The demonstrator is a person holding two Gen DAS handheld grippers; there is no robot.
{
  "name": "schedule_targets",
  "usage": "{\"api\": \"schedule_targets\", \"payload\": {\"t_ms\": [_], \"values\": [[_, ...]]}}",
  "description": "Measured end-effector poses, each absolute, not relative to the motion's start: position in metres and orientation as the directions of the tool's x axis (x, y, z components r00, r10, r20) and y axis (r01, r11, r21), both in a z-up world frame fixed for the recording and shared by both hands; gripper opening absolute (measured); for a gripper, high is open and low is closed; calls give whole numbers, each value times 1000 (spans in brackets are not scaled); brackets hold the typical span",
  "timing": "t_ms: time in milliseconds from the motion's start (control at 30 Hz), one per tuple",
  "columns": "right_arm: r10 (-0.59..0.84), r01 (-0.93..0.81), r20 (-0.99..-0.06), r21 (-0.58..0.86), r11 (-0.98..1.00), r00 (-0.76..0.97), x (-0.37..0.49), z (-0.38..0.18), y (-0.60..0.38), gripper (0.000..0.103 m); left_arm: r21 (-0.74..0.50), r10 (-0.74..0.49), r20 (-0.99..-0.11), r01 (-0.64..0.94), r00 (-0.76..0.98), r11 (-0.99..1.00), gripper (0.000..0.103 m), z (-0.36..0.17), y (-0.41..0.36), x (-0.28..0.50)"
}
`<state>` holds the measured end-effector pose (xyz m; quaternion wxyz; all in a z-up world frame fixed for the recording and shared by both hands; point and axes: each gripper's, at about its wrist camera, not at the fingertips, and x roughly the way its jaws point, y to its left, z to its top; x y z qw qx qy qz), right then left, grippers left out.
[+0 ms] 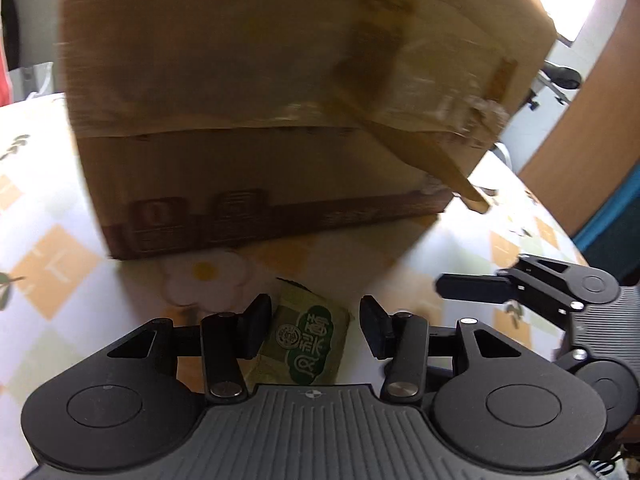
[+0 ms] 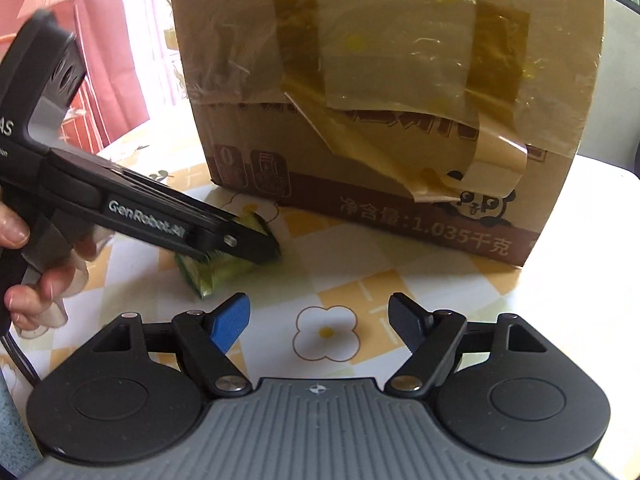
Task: Organize snacks
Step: 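Grasp the green biscuit packet with the left tool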
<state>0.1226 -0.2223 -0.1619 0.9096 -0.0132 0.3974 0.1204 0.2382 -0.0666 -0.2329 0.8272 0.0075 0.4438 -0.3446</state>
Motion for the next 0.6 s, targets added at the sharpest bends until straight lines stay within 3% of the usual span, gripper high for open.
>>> {"api": "schedule_targets", "payload": {"t_ms": [167,300,600], "values": [[190,-230,-743,49,972,642,124,-167,-223,77,-345,-609,-714,583,346,736,51,-232,-75,240],[211,-286,-746,29,958,632,126,-169,-217,76,-325,-550,-738,509,390,797,50,-224,-61,238],[280,-425,-753,0,905,595,143,-171,-196,63,-370,-491,-753,335,438,866,50,-234,-28,227]]}}
